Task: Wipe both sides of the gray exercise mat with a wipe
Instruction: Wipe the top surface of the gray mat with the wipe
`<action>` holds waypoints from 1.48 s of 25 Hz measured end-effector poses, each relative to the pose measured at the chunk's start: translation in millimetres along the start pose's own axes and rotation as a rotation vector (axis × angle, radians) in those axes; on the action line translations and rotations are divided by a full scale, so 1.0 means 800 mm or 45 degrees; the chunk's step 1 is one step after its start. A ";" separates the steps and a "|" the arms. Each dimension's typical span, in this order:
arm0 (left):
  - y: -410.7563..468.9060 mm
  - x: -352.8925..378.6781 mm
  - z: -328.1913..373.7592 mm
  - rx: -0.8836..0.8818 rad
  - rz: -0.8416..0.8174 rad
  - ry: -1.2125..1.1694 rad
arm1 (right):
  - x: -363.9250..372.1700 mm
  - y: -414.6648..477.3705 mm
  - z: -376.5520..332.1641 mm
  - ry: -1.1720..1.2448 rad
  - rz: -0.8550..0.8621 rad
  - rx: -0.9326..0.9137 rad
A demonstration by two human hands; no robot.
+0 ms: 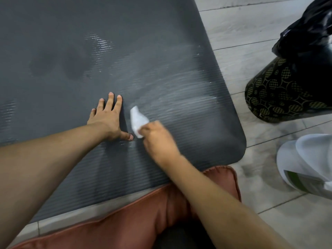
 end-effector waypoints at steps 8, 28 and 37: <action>0.001 0.000 -0.001 -0.002 -0.007 -0.014 | -0.140 -0.016 0.199 -0.295 0.351 0.579; 0.003 0.000 0.002 -0.032 -0.040 -0.012 | -0.117 -0.097 0.180 -0.357 0.342 0.883; 0.006 0.005 -0.002 -0.025 -0.016 -0.021 | 0.007 -0.047 0.018 -0.124 -0.218 -0.091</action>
Point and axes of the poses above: each hand's wrist, its own y-axis towards the middle knuckle, its own x-axis out of the palm, z = x × y, the point moved 4 cm from there along y, towards the middle knuckle, and after that the axes turned 3 degrees about -x, right-handed, at the moved point
